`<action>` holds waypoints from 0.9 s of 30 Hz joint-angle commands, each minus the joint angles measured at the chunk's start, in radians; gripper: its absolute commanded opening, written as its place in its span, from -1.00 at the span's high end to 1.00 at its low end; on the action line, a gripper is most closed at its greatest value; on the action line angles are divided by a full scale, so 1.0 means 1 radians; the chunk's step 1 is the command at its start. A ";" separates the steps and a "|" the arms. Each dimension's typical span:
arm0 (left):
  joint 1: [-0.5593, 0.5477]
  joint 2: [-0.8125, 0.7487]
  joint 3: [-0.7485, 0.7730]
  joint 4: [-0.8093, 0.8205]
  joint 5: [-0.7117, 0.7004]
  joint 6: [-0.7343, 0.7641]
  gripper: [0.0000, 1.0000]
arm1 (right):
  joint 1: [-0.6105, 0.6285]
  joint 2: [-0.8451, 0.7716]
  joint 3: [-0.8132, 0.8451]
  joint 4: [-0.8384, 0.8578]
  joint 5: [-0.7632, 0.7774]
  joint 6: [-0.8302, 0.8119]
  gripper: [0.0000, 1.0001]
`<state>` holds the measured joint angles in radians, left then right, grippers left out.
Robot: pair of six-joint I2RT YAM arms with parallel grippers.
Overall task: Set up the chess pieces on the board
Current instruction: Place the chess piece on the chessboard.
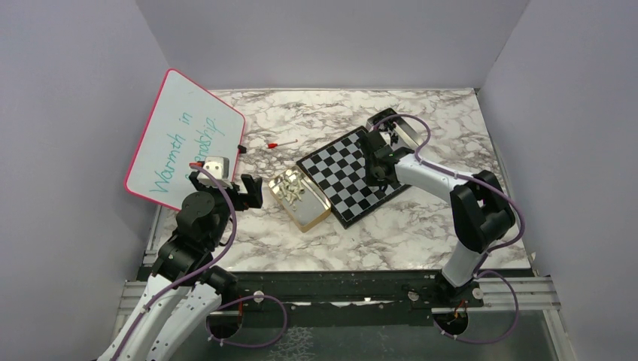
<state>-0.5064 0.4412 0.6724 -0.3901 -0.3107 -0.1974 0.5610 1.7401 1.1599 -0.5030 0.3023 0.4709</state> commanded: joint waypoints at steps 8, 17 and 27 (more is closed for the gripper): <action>-0.004 0.002 -0.005 0.023 0.009 0.007 -0.98 | -0.006 0.018 -0.017 0.015 0.006 0.009 0.69; -0.004 0.001 -0.005 0.023 0.010 0.007 -0.98 | -0.006 0.016 -0.017 0.008 0.013 0.009 0.67; -0.004 -0.001 -0.005 0.024 0.011 0.006 -0.98 | -0.007 0.018 -0.020 0.005 0.021 0.006 0.66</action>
<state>-0.5060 0.4412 0.6727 -0.3901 -0.3107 -0.1974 0.5610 1.7432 1.1580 -0.4988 0.3023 0.4709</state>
